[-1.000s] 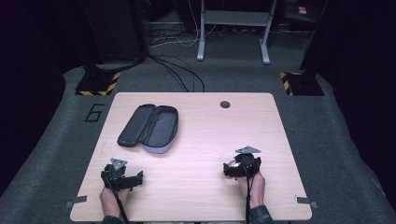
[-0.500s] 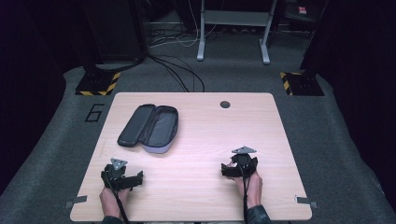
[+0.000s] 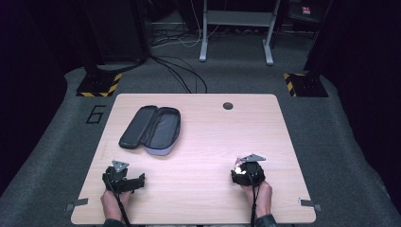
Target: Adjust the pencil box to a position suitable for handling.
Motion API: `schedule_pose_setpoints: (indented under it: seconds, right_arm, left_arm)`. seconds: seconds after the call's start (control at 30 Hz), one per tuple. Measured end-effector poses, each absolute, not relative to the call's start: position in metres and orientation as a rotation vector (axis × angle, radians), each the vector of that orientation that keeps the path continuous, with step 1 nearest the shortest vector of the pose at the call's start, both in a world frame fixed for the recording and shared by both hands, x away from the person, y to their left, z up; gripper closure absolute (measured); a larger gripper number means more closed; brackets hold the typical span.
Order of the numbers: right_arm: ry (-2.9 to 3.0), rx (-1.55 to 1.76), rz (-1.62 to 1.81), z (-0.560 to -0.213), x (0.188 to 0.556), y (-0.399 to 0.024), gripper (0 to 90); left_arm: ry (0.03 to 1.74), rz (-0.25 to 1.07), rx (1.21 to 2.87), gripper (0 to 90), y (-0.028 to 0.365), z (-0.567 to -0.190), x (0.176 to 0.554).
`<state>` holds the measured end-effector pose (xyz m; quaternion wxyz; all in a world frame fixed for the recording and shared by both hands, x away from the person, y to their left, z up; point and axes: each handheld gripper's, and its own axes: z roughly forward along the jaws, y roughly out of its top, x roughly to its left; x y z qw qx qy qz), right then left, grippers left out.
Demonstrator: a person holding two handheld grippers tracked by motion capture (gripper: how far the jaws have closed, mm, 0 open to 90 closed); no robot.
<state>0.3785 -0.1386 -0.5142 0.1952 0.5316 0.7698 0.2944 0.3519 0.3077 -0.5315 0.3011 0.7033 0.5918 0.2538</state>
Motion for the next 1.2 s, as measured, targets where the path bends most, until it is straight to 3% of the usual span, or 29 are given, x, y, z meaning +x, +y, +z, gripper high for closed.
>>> schedule_pose_setpoints:
  seconds: [0.3, 0.73, 1.07, 1.1, 1.17, 1.2]
  right_arm:
    - [2.253, 1.395, 0.874, -0.513, 0.381, -0.155, 38.8]
    - [2.399, 1.202, 0.94, -0.514, 0.394, -0.21, 38.7]
    - [2.483, 1.09, 0.935, -0.513, 0.401, -0.22, 38.1]
    - [2.489, 1.099, 0.924, -0.512, 0.402, -0.221, 35.9]
    - [2.469, 1.143, 0.922, -0.513, 0.402, -0.22, 20.6]
    - [2.458, 1.158, 0.93, -0.512, 0.401, -0.221, 18.3]
  left_arm:
    - [1.57, 0.673, 1.866, 0.8, 0.308, -0.532, 0.352]
    - [1.569, 0.673, 1.867, 0.8, 0.308, -0.532, 0.352]
    - [1.568, 0.674, 1.868, 0.8, 0.308, -0.532, 0.352]
    - [1.569, 0.672, 1.867, 0.8, 0.308, -0.532, 0.352]
    - [1.568, 0.672, 1.867, 0.8, 0.308, -0.532, 0.352]
    - [1.568, 0.674, 1.871, 0.9, 0.308, -0.531, 0.352]
